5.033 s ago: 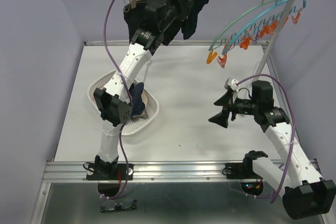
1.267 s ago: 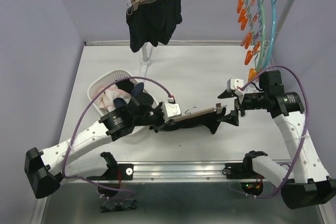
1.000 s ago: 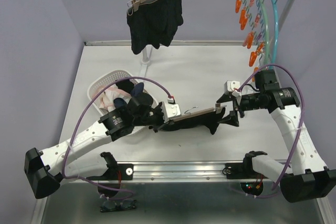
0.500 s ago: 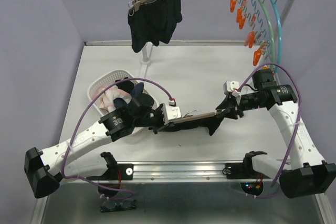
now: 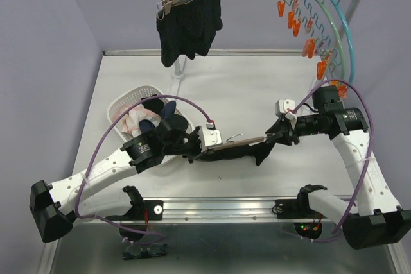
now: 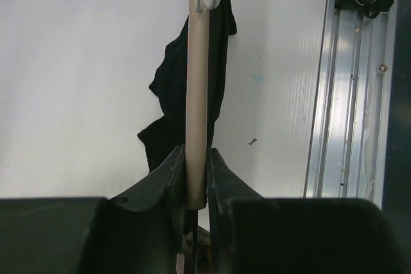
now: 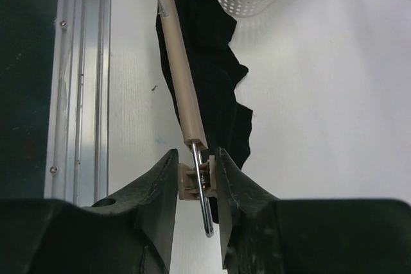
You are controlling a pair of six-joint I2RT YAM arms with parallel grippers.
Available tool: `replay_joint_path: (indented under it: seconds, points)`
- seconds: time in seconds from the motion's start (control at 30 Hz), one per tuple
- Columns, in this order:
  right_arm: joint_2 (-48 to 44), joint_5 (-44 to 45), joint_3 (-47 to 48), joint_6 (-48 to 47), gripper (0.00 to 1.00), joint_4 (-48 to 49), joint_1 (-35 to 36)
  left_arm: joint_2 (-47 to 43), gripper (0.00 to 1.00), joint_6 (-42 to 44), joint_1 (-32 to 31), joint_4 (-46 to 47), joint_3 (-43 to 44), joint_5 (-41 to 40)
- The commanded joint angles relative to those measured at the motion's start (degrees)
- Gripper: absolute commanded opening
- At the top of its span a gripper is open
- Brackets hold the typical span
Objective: Remove the underwear clipped to the hanger
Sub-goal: Remove the underwear from the hanger.
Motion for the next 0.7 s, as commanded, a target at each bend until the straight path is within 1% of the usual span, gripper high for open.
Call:
replay_joint_path:
  seconds: [0.0,0.2,0.37,0.47,0.5,0.6,0.63,0.67]
  points:
    - [-1.24,-0.65,3.96,5.56,0.01,3.75,-0.32,-1.39,0.0,-0.33,-0.14,3.84,1.62,-0.09]
    - [0.17,0.23,10.8,11.36,0.01,3.93,-0.32,-1.12,0.0,-0.42,-0.14,4.02,1.98,-0.18]
    - [0.08,-1.17,12.4,12.77,0.01,3.4,-0.32,-1.12,0.0,-0.77,-0.14,5.77,2.33,0.69]
    - [0.08,-0.39,10.82,13.13,0.2,3.58,-0.33,-0.25,0.0,-1.21,-0.23,6.83,2.5,1.4]
    - [0.0,0.14,10.3,13.13,0.39,3.75,-0.41,0.19,0.0,-1.21,-0.23,7.0,2.59,1.57]
    - [-0.53,1.46,9.41,13.39,0.7,3.66,-0.33,2.04,0.0,-1.38,-0.23,7.18,3.12,1.75]
    - [-0.97,1.29,9.5,13.57,0.9,3.66,-0.41,3.17,0.0,-1.39,-0.23,7.18,3.38,1.92]
    - [-1.23,1.02,9.93,13.74,0.94,3.58,-0.33,3.79,0.0,-1.47,-0.4,7.18,3.91,1.93]
